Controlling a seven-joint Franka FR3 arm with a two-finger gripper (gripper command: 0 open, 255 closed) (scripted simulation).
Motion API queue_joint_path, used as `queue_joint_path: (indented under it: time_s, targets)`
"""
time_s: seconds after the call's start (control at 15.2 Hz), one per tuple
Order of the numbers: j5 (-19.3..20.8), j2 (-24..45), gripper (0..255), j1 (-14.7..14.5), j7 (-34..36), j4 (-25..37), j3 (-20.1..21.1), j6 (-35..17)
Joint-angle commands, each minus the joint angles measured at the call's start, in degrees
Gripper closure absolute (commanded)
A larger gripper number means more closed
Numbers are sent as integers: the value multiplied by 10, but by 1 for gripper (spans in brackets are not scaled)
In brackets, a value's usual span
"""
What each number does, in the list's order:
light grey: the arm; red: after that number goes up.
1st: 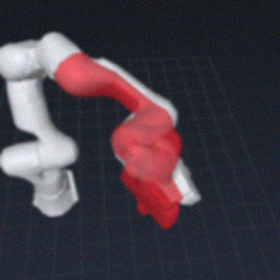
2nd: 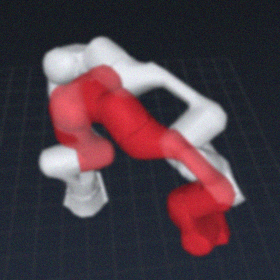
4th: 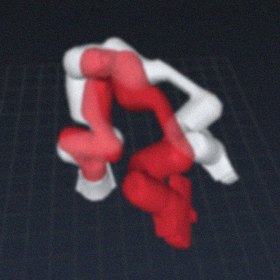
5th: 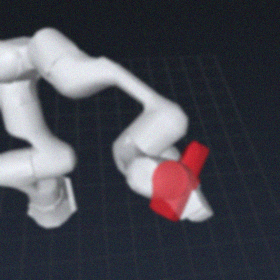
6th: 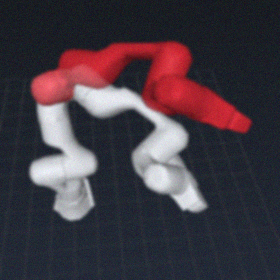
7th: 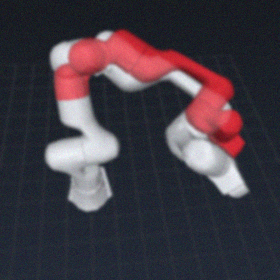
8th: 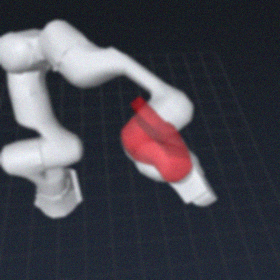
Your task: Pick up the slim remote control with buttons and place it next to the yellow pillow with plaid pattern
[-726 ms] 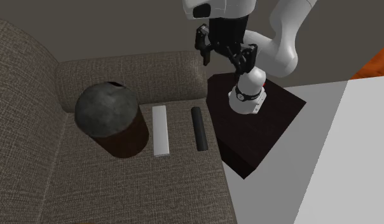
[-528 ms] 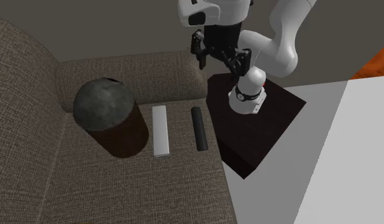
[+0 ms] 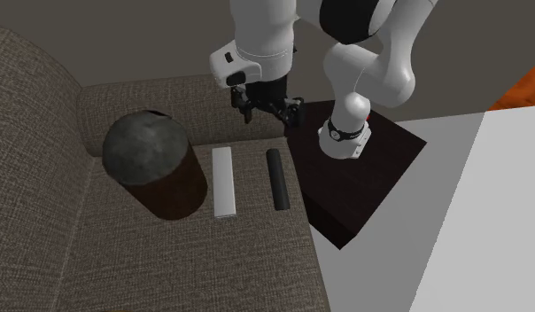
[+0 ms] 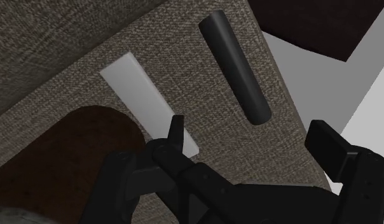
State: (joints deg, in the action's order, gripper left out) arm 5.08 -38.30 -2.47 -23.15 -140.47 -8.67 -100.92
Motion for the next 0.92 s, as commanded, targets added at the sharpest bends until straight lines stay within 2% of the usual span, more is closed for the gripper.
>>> queue_joint_path:
  time_s: [0.0, 0.46, 0.86]
  targets:
    - [10, 24, 0, -5, -38, -14, -17, -41]
    - [28, 148, 0, -24, -172, -19, -79, -177]
    - [4, 282, 0, -47, -298, 12, -122, -284]
